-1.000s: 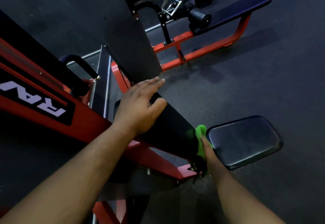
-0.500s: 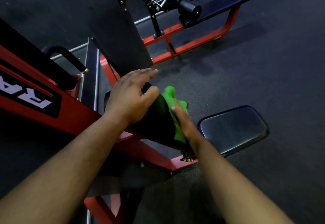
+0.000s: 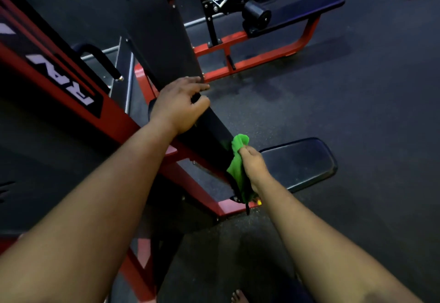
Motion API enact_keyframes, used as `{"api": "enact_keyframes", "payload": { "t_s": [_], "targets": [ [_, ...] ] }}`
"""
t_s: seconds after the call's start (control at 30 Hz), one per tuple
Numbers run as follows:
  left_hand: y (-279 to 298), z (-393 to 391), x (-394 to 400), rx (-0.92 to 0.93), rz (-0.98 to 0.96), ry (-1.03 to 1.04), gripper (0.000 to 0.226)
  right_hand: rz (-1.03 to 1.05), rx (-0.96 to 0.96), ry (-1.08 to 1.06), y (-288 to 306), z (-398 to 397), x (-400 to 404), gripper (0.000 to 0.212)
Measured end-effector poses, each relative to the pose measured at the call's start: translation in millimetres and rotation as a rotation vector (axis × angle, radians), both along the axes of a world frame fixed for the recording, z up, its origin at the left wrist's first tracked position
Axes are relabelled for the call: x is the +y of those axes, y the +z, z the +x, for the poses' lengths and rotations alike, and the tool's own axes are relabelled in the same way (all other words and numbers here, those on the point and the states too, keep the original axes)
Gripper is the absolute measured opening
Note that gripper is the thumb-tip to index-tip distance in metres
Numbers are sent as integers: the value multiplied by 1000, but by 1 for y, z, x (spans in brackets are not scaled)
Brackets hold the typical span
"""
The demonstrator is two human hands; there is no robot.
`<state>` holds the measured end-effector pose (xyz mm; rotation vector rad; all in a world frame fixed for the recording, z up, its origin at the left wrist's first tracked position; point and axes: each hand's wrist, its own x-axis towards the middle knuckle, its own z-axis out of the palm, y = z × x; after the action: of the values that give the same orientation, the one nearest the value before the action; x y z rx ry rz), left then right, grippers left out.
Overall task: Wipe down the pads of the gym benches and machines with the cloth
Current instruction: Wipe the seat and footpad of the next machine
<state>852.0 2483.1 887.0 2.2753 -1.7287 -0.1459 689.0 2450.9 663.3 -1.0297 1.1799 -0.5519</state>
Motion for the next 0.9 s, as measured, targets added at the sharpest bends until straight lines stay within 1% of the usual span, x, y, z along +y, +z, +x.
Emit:
{"api": "enact_keyframes", "payload": {
  "t_s": [0.07, 0.1, 0.17, 0.2, 0.23, 0.27, 0.3, 0.33, 0.4, 0.43, 0.47, 0.5, 0.53, 0.57, 0.67, 0.7, 0.73, 0.77, 0.8, 0.83, 0.87, 0.9],
  "targets": [
    [-2, -9, 7, -181, 30, 41, 42, 105, -95, -19, 27, -24, 4, 23],
    [-4, -19, 11, -268, 1, 60, 43, 97, -131, -16, 38, -37, 5, 18],
    [-13, -48, 20, -383, -134, 58, 42, 31, -178, -39, 50, -57, 5, 19],
    [-23, -71, 25, -411, -199, 53, 40, -14, -212, -45, 54, -69, 4, 21],
    [-37, -92, 29, -394, -234, 49, 40, -59, -245, -51, 56, -78, 5, 22],
    [-55, -118, 29, -336, -224, 62, 43, -106, -265, -42, 55, -92, 2, 20],
    [-73, -138, 31, -229, -183, 97, 50, -153, -251, -40, 51, -101, 3, 20],
    [-94, -156, 33, -51, -114, 160, 62, -203, -222, -40, 45, -111, 3, 20],
    [-124, -190, 30, 433, -19, 309, 87, -301, -128, -14, 32, -131, -4, 22],
    [-137, -202, 28, 660, -9, 361, 87, -350, -88, 16, 26, -142, -10, 25],
    [-148, -212, 25, 837, -13, 386, 73, -394, -55, 51, 20, -151, -16, 28],
    [-161, -218, 21, 934, -4, 397, 54, -417, -27, 89, 18, -159, -21, 31],
    [-175, -223, 15, 1000, -2, 410, 41, -434, -14, 125, 11, -168, -28, 35],
    [-190, -226, 11, 1046, 0, 427, 35, -449, 9, 156, 7, -176, -31, 40],
    [-227, -231, -3, 1207, -9, 507, 28, -523, 99, 112, -16, -200, -47, 48],
    [-237, -234, -10, 1287, -12, 536, 24, -524, 166, 87, -27, -208, -55, 49],
    [-242, -237, -14, 1360, -6, 552, 22, -494, 232, 79, -38, -215, -62, 56],
    [-249, -243, -19, 1419, 21, 558, 24, -419, 313, 102, -46, -223, -70, 71],
    [-254, -250, -24, 1470, 40, 563, 27, -290, 356, 124, -52, -230, -78, 89],
    [-259, -256, -29, 1506, 49, 565, 30, -135, 340, 117, -54, -235, -83, 102],
    [-266, -264, -35, 1545, 41, 584, 32, 7, 264, 78, -60, -240, -93, 106],
    [-272, -269, -40, 1567, 33, 607, 33, 127, 189, 27, -62, -244, -98, 101]
  ]
}}
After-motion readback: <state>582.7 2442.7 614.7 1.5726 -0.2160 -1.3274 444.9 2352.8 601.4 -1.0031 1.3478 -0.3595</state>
